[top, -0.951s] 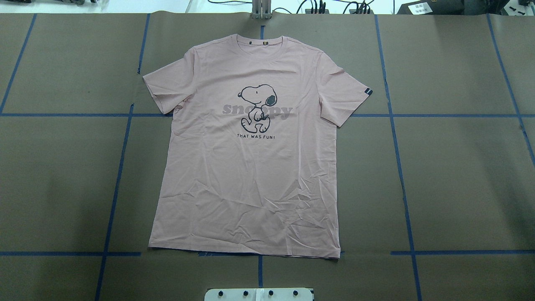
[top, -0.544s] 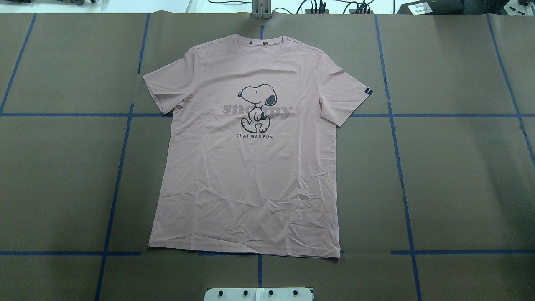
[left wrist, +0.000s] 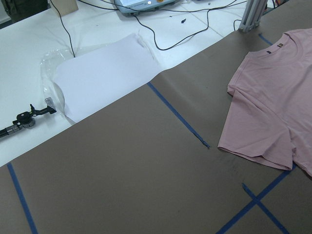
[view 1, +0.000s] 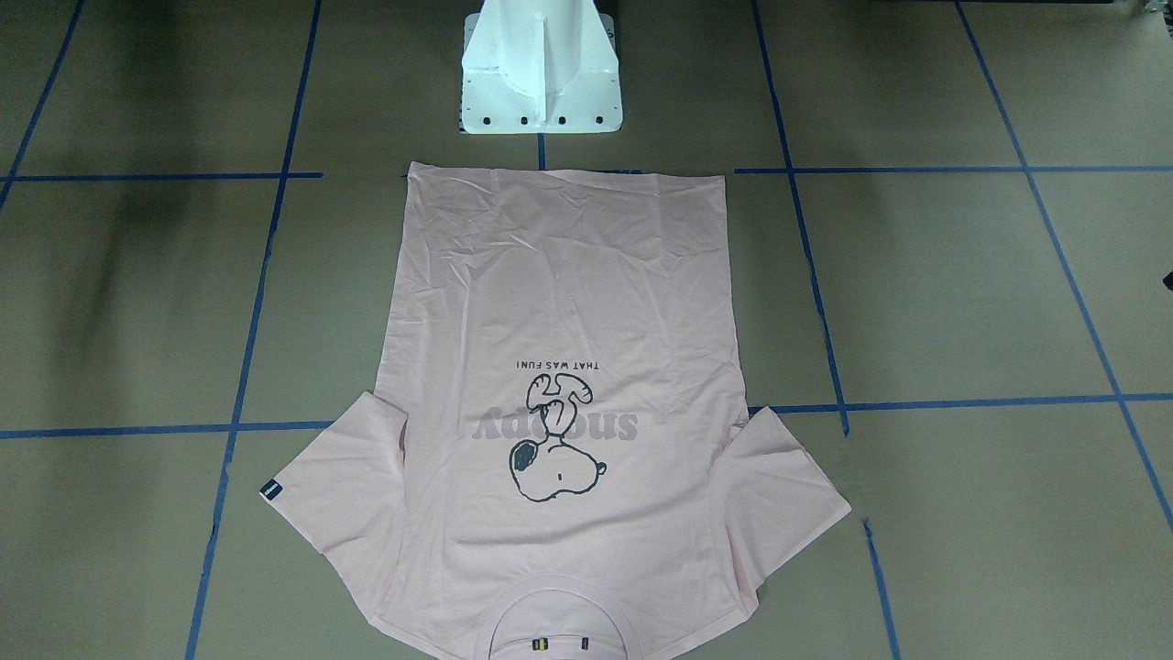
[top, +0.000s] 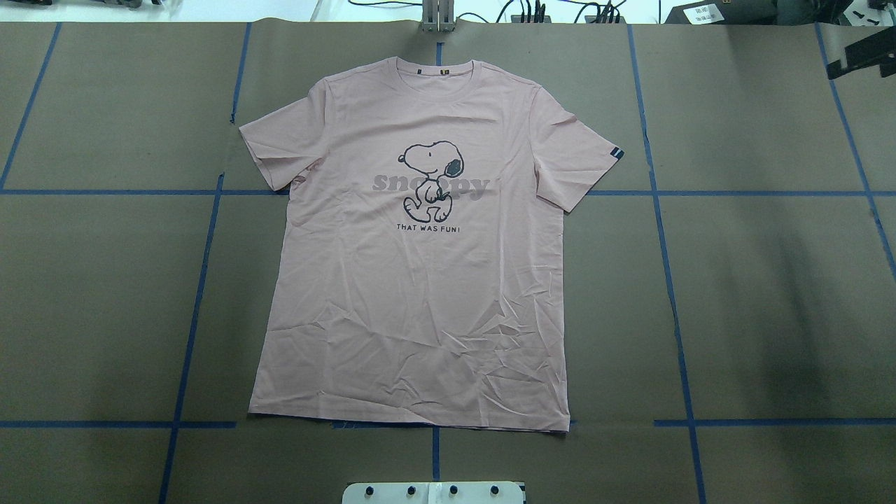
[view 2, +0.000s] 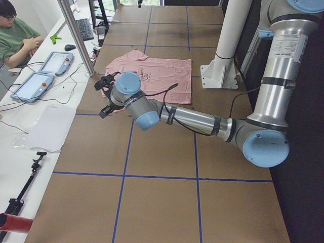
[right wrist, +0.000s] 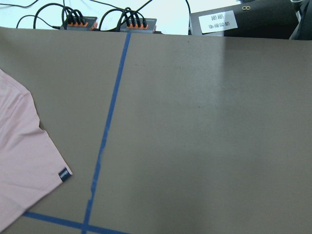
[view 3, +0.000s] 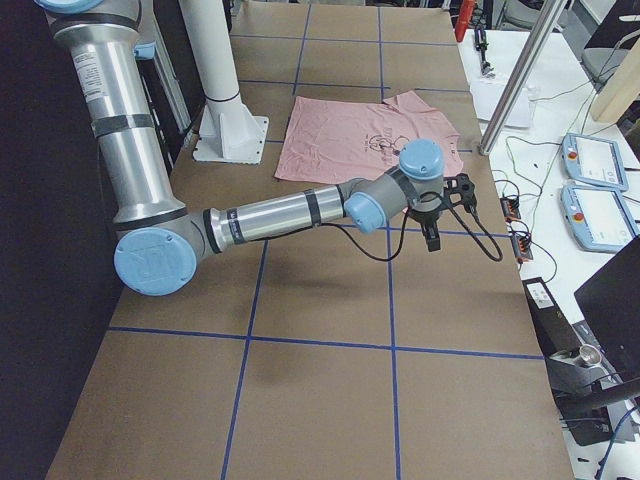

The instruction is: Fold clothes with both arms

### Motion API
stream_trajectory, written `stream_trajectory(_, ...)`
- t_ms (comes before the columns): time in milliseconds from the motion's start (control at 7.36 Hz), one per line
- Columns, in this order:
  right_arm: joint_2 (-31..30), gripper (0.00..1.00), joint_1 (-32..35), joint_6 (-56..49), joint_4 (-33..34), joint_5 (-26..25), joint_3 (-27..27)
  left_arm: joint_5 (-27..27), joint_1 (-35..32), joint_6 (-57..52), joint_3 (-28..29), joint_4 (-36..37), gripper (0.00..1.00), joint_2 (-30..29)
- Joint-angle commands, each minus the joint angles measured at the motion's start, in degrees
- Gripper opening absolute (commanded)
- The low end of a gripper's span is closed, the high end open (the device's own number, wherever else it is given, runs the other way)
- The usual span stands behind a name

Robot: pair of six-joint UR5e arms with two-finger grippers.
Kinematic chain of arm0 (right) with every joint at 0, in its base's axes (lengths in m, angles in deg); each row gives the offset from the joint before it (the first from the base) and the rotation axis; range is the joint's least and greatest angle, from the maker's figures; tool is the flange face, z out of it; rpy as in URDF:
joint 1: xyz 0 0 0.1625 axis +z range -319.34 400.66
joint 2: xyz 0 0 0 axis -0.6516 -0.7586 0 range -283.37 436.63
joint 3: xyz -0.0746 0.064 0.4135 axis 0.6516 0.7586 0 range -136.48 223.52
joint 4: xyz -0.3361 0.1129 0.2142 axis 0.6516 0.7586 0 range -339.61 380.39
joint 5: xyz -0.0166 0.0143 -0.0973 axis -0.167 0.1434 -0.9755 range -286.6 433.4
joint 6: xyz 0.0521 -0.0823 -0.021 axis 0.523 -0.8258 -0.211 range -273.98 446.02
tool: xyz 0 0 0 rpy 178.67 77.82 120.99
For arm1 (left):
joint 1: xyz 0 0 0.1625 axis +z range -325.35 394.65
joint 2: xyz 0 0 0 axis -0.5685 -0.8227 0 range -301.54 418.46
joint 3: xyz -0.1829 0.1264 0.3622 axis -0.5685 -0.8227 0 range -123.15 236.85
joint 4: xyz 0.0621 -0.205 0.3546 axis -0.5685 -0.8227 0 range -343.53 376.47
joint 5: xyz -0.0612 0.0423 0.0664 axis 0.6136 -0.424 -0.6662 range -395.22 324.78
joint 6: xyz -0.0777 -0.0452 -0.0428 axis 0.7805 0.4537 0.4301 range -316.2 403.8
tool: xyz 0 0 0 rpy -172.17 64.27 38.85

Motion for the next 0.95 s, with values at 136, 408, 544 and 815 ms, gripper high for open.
stream_trajectory(136,7.2,0.88,-17.4,23.0,-7.3,-19.7,3.0,0.1,1.3,0.3,0.2,-1.5,1.0,0.5)
stream_trajectory(408,10.5,0.79,-22.8,23.7,-7.3,-24.5,8.2,0.4,1.4,0.3,0.1,-1.5,1.0,0.5)
stream_trajectory(544,10.5,0.77,-24.5,23.7,-7.5,-27.0,9.1,0.5,1.4,0.3,0.0,-1.6,1.0,0.5)
stream_trajectory(815,10.8,0.71,-27.4,25.9,-7.5,-30.2,11.0,0.5,1.4,0.3,-0.2,-1.6,1.0,0.5)
